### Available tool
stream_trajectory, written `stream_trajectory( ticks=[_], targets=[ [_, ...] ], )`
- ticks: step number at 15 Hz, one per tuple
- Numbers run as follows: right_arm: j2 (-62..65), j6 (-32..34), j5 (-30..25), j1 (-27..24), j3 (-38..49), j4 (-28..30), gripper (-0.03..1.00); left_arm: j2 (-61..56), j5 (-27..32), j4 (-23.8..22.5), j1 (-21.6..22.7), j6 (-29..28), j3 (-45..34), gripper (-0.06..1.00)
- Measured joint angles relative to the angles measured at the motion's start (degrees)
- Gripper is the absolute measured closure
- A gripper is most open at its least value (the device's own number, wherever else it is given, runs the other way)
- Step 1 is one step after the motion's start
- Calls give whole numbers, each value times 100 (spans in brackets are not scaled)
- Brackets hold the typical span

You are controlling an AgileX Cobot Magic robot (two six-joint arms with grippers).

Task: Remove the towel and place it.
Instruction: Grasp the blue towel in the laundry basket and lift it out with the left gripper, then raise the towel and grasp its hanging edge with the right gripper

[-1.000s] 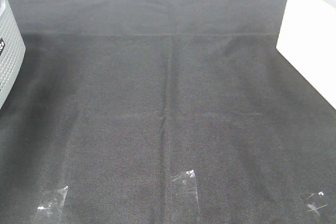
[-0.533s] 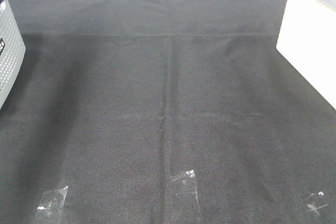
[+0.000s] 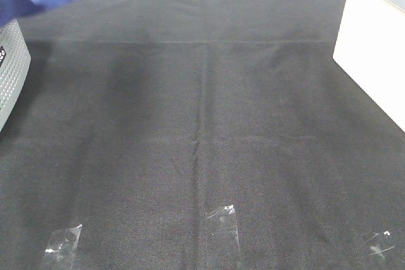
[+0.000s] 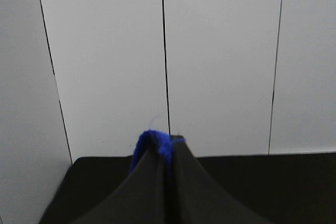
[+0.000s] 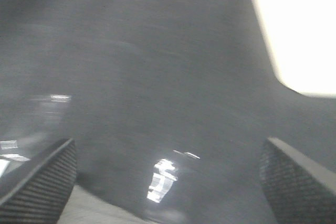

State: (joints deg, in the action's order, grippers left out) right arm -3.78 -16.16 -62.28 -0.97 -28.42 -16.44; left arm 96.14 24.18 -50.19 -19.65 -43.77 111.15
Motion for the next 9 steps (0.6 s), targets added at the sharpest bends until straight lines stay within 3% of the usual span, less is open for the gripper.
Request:
stream_trajectory(
  ticks=[4,6,7,9],
  targets=[
    [-1232,-1822,802,0,-29,-1902,8,458,384,441,-556,877,0,94],
    [-1891,-2876,1008,0,-46,-2561,10,653,470,728,-791,1134,0,94],
    [-2607,-4228,1060,0,-52,-3352,13,842,619,968,-1008,1432,0,94],
    [-3421,-5644,1083,0,-57,-4389,16,917,831,1266,-1226,1908,0,94]
  ],
)
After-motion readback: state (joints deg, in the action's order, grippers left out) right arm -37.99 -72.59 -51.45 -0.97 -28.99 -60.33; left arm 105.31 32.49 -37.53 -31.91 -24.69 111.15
